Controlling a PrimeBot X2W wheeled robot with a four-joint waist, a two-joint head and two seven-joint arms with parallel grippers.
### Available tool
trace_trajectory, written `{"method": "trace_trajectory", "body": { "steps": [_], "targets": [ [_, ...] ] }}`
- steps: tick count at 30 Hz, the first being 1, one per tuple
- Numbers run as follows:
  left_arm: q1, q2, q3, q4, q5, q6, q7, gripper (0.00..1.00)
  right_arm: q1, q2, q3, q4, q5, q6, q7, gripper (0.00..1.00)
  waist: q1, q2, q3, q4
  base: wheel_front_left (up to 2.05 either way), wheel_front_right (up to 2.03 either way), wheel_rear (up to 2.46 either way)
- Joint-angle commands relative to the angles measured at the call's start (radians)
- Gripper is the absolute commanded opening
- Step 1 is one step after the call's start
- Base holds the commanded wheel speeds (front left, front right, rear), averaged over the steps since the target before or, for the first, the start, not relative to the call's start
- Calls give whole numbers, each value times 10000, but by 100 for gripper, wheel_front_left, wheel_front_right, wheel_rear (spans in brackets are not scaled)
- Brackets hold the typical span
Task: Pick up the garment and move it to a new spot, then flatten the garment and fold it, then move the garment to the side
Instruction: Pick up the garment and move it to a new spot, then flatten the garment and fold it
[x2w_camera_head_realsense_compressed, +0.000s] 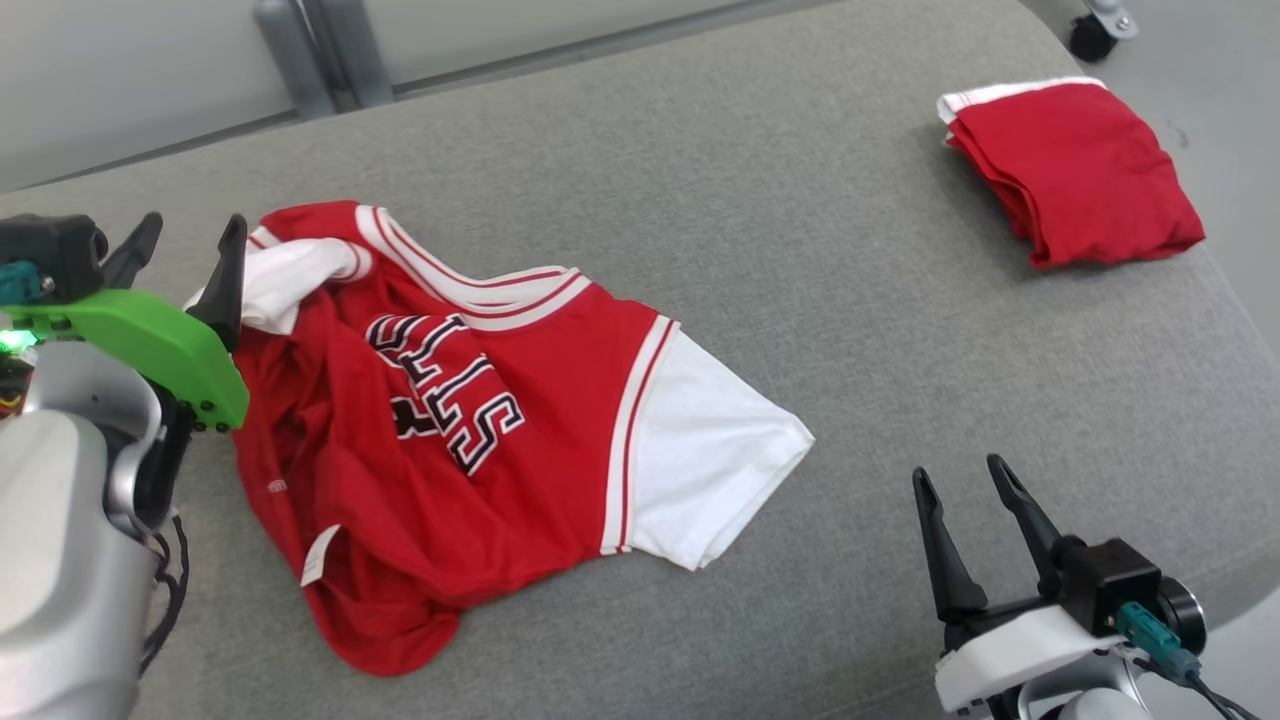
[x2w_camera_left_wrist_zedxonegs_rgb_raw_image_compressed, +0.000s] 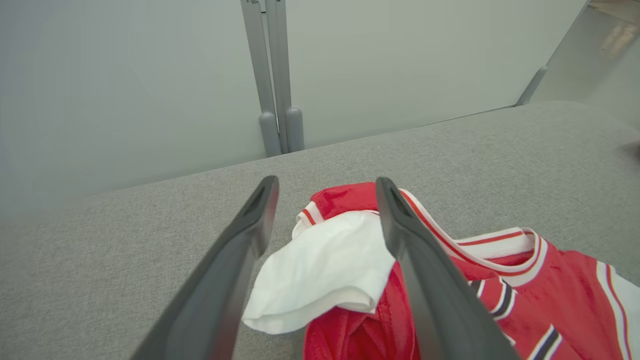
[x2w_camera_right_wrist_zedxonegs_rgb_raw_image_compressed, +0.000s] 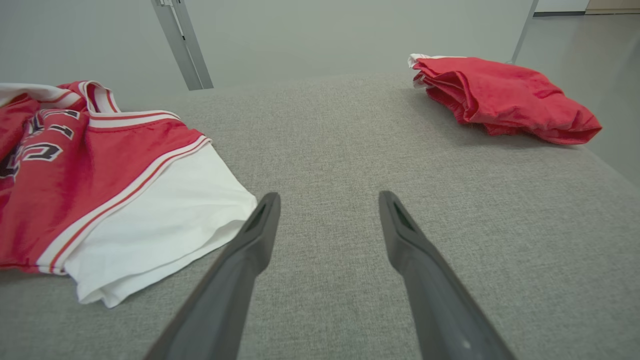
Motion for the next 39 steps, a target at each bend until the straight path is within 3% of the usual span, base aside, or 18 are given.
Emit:
{"method": "trace_trajectory", "body": {
  "steps": [1,5,9,13,19,28,39],
  "targets": [
    [436,-114,109,-200,110,166,-650,100,199,-15,-97,-39,-127,-14,-1,100,0,-1,-656,673,0,0,0],
    [1544,-448,382,-958,3,447,-2059,100,586,-16,-437,-207,-363,-14,-1,100,0,-1,-1334,1266,0,0,0],
    [3142,-805,590,-1865,139,1065,-3200,100,1008,-18,-932,-649,-617,-14,-1,100,0,-1,-2013,1859,0,0,0],
    [4787,-1409,834,-2738,-59,1499,-3836,100,1285,-13,-1451,-1242,-776,-13,-1,100,0,-1,-2285,2426,0,0,0],
    [6914,-1966,799,-3296,1310,1835,-4110,100,1533,-114,-1645,-1756,-947,-14,-1,100,0,-1,-2489,2856,0,0,0],
    [8716,-3182,1291,-3617,2672,722,-4095,100,1949,-55,-1951,-1639,-906,-15,-1,100,0,-1,-2815,3213,0,0,0],
    [8744,-3504,2001,-3575,3262,230,-4097,100,2075,-16,-1776,-1369,-742,-15,-1,100,0,-1,-2834,3069,0,0,0]
  ]
}}
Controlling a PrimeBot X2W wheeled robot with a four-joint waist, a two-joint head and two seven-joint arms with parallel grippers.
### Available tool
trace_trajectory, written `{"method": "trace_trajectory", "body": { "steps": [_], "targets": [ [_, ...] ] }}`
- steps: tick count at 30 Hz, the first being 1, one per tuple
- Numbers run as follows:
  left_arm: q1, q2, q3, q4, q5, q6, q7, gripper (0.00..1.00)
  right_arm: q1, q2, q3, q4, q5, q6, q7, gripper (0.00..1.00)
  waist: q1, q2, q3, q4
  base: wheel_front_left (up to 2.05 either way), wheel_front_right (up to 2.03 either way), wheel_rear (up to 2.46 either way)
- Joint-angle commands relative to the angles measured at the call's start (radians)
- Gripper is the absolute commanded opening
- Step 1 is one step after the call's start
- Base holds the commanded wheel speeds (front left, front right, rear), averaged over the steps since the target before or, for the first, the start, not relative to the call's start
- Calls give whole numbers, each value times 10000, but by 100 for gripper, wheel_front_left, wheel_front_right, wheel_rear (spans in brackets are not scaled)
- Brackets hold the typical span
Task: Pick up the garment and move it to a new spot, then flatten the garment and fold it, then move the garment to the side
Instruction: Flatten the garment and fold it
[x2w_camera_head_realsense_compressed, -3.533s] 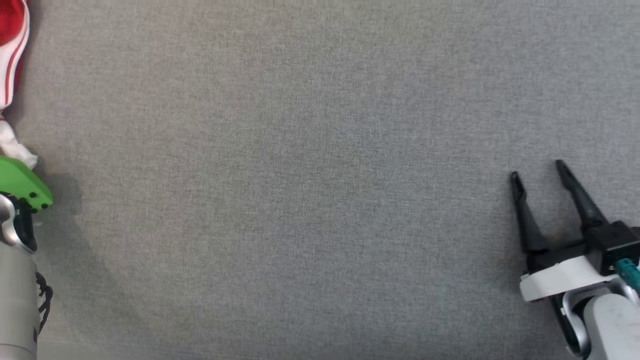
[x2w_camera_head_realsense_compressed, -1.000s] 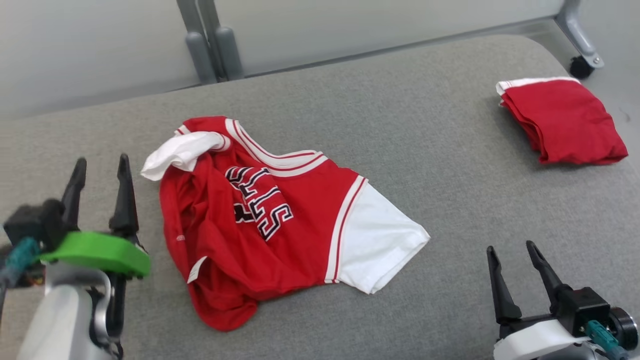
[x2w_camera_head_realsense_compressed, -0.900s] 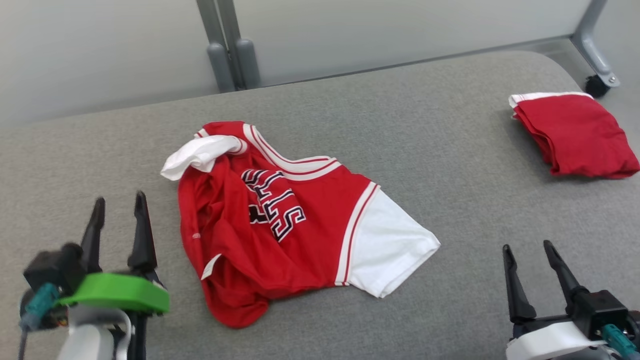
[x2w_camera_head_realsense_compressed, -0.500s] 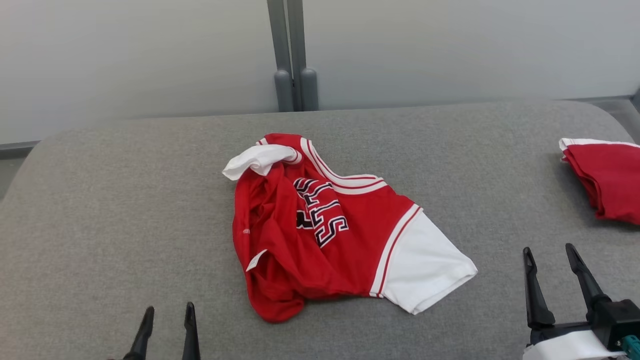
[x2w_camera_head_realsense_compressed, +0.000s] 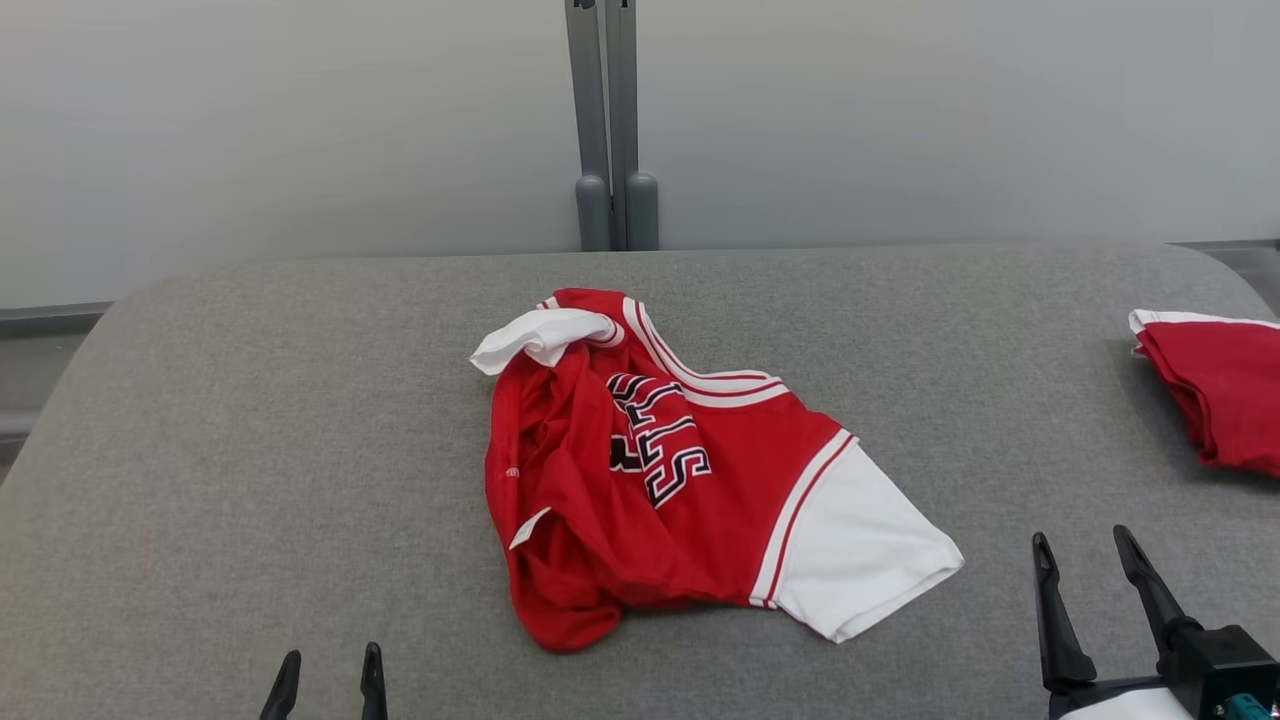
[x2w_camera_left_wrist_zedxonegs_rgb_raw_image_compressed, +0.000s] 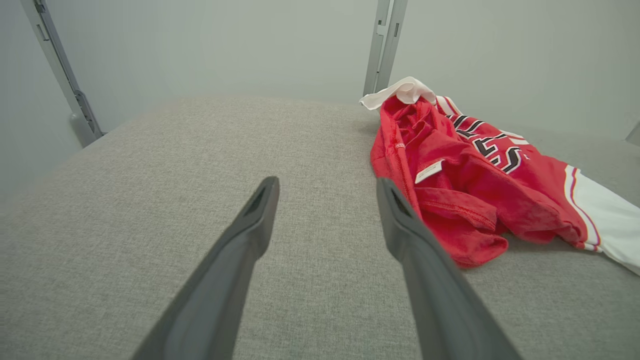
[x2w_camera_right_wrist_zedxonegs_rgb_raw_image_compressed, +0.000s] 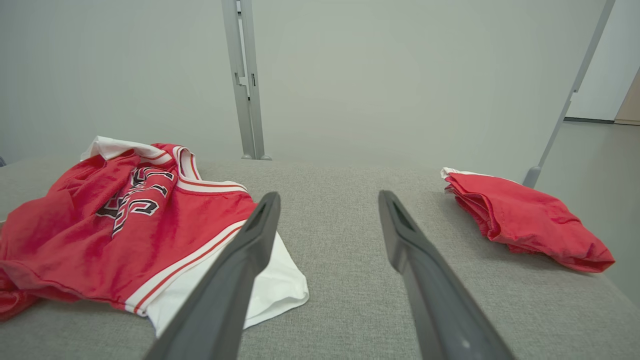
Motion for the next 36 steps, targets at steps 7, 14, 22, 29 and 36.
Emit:
{"method": "trace_trajectory", "body": {
  "steps": [7,14,22,29,36],
  "targets": [
    [-1142,-34,-991,70,-514,-118,-27,100,-196,-3,252,24,36,-15,-1,100,0,-1,405,-320,0,0,0],
    [-2772,-6,-2998,2428,-2039,872,774,100,-271,-4,522,159,73,-15,-1,100,0,-1,641,-894,0,0,0],
    [-3854,-3,-3708,3699,-3693,1854,1288,100,-239,-6,592,250,166,-15,-1,100,0,-1,815,-1376,0,0,0],
    [-4231,14,-3430,4583,-3945,2181,1364,93,-299,-6,561,297,161,-15,-1,100,0,-1,821,-1419,0,0,0],
    [-4457,81,-3477,4924,-4148,1639,1260,0,-318,-5,585,345,202,-15,-1,100,0,-1,754,-1283,0,0,0]
  ]
}}
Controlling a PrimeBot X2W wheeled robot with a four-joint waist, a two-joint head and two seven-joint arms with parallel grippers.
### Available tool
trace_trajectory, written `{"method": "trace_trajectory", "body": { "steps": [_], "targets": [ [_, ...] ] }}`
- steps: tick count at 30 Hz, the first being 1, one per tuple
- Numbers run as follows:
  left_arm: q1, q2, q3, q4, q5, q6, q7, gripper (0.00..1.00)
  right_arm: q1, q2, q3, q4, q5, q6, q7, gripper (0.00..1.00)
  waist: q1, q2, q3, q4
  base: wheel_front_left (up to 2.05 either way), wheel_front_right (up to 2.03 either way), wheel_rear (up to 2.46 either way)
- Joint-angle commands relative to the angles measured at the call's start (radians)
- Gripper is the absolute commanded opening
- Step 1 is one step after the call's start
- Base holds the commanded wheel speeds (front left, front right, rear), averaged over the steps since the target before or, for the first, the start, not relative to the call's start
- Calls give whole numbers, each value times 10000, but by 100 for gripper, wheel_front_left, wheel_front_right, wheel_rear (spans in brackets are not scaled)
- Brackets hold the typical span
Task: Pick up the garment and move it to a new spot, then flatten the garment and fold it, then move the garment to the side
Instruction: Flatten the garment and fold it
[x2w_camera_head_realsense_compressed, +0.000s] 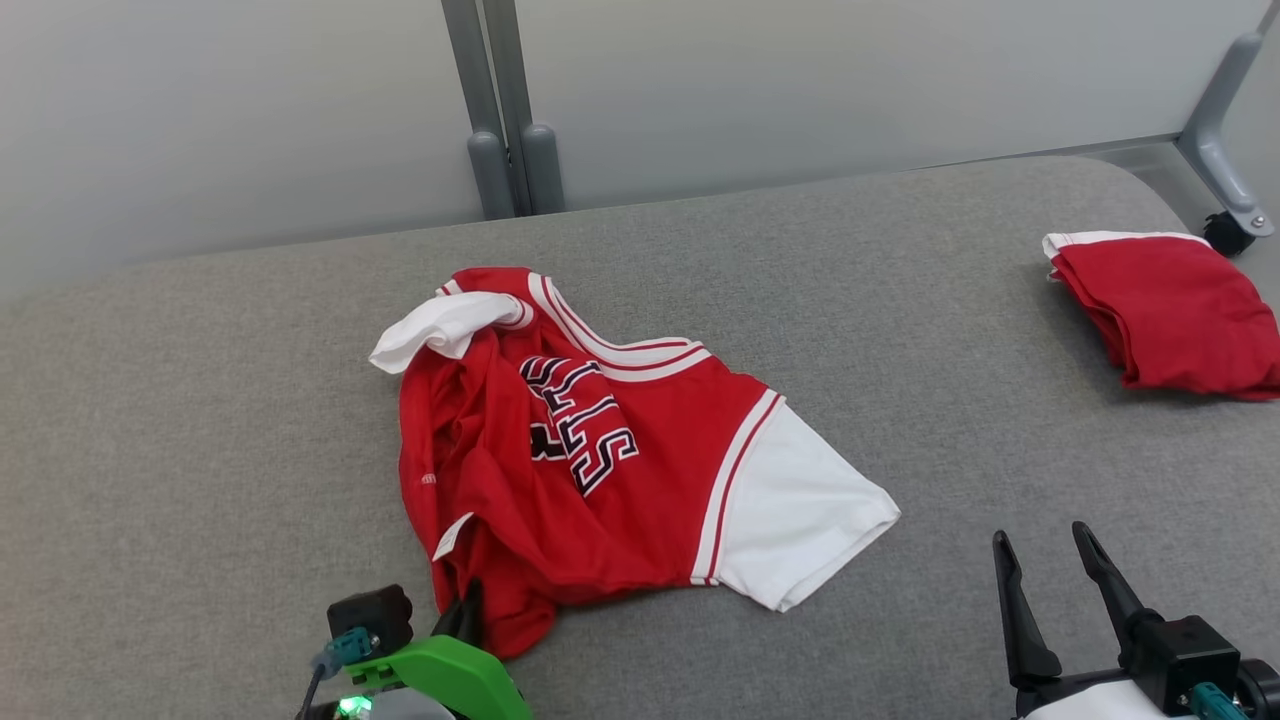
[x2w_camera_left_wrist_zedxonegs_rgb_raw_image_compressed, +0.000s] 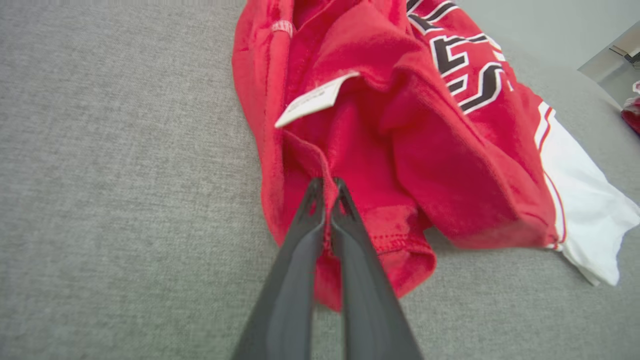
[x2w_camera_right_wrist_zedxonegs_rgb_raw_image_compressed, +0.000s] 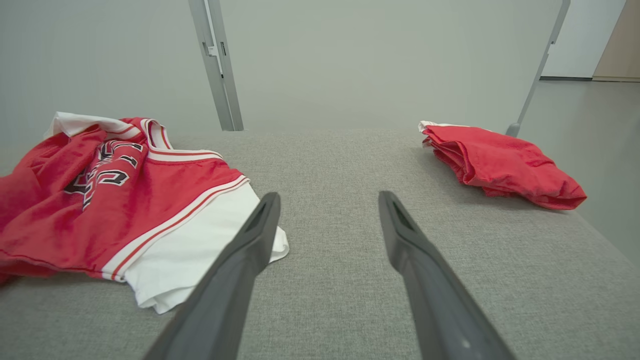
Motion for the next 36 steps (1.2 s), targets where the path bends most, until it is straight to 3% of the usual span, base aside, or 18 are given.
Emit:
{"method": "trace_trajectory", "body": {
  "steps": [1,8,16,20,25,28,34,35,36],
  "targets": [
    [-263,154,48,-27,7,-62,-157,0,-48,-11,5,26,54,-15,-1,100,0,0,-15,69,0,0,0],
    [-1010,992,658,-565,214,22,-890,0,-27,-11,-31,68,154,-15,-1,100,0,0,-51,271,0,0,0],
    [-1725,2036,927,-2275,709,-633,-1296,0,86,-12,-141,110,222,-15,-1,100,0,0,-158,434,0,0,0],
    [-753,2364,545,-3707,976,-996,-1290,0,227,-11,-209,79,310,-15,-1,100,0,0,-196,500,0,0,0],
    [1453,2661,-445,-5213,1128,-1135,-749,0,452,-12,-423,19,359,-15,-1,100,0,0,-157,742,0,0,0],
    [2584,2826,-969,-5127,1352,-1075,-639,0,472,-6,-444,20,366,-15,-1,100,0,0,-106,972,0,0,0],
    [3499,2410,-1688,-3088,1420,-1051,-693,0,332,-12,-318,116,257,-15,-1,100,0,0,-63,1439,0,0,0],
    [3451,2364,-1789,-2724,1522,-1091,-719,14,302,-12,-300,146,220,-15,-1,100,0,0,-72,1498,0,0,0],
    [3369,2288,-1806,-2522,1566,-1102,-838,59,288,-11,-286,166,202,-15,-1,100,0,0,-87,1540,0,0,0]
  ]
}}
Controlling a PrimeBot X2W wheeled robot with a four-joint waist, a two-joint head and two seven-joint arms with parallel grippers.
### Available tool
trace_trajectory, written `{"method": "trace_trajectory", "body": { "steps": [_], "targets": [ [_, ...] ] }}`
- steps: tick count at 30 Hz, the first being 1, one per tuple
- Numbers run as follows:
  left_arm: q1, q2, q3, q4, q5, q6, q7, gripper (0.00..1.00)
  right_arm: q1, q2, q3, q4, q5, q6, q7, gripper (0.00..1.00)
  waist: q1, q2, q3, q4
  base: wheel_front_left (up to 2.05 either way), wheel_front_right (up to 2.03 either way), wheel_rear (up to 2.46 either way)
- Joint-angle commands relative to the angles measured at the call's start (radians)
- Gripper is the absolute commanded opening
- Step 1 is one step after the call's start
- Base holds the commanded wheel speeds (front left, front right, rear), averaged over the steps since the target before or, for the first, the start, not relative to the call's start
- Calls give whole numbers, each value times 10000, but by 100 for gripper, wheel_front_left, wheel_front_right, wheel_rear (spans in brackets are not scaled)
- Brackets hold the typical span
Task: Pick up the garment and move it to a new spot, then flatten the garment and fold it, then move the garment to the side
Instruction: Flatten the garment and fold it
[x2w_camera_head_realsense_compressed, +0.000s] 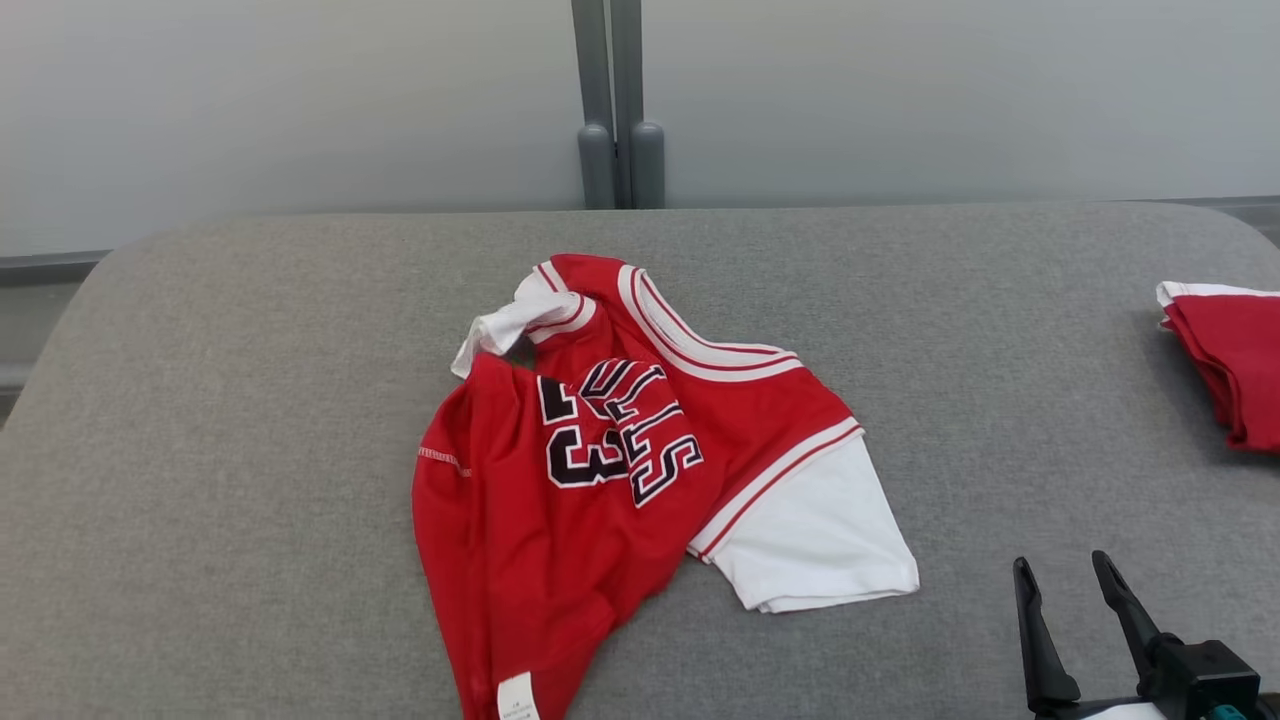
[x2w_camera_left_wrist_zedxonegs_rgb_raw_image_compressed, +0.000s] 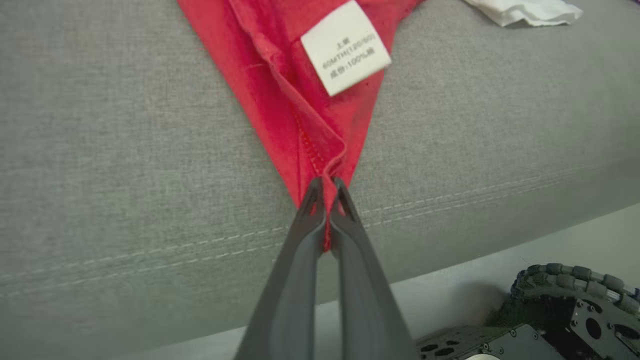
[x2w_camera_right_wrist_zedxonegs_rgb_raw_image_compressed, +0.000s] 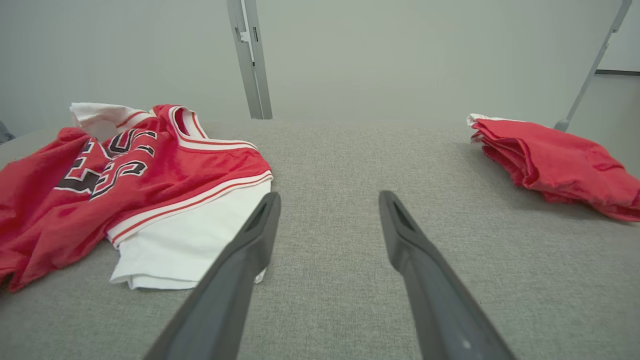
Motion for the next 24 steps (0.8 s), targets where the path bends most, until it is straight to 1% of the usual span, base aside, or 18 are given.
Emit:
{"method": "trace_trajectory", "body": {
  "steps": [1,3,6,11,15,19,20,21,23,24],
  "targets": [
    [-170,-157,121,160,-113,-2,-185,100,-83,-14,-19,26,-49,-15,-1,100,0,-1,-17,196,0,0,0],
    [-260,-342,252,307,-279,-98,-309,100,-82,-12,1,34,-75,-15,-1,100,0,-1,-32,266,0,0,0],
    [-258,-362,605,162,-709,-125,-389,100,-90,-9,46,64,-115,-15,-1,100,0,-1,-68,271,0,0,0],
    [-137,-119,1275,-972,-1321,-2,-367,100,23,-12,14,34,-15,-15,-1,100,0,-1,-101,228,0,0,0],
    [-441,-9,1250,-1317,-1453,-81,162,100,-8,-12,177,124,8,-15,-1,100,0,-1,-106,86,0,0,0],
    [-710,-13,1036,-876,-1372,-38,646,100,-170,-15,281,141,22,-15,-1,100,0,-1,-111,-189,0,0,0],
    [-762,-26,988,-777,-1343,-45,708,84,-173,-14,291,145,4,-15,-1,100,0,-1,-112,-257,0,0,0],
    [-804,-90,962,-652,-1369,-50,731,55,-167,-14,288,148,-11,-15,-1,100,0,-1,-118,-343,0,0,0],
    [-854,-186,942,-446,-1468,-38,810,31,-116,-15,236,141,-31,-15,-1,100,0,-1,-99,-465,0,0,0],
    [-892,-207,939,-359,-1482,-34,781,13,-86,-14,206,138,-39,-15,-1,100,0,-1,-91,-504,0,0,0]
  ]
}}
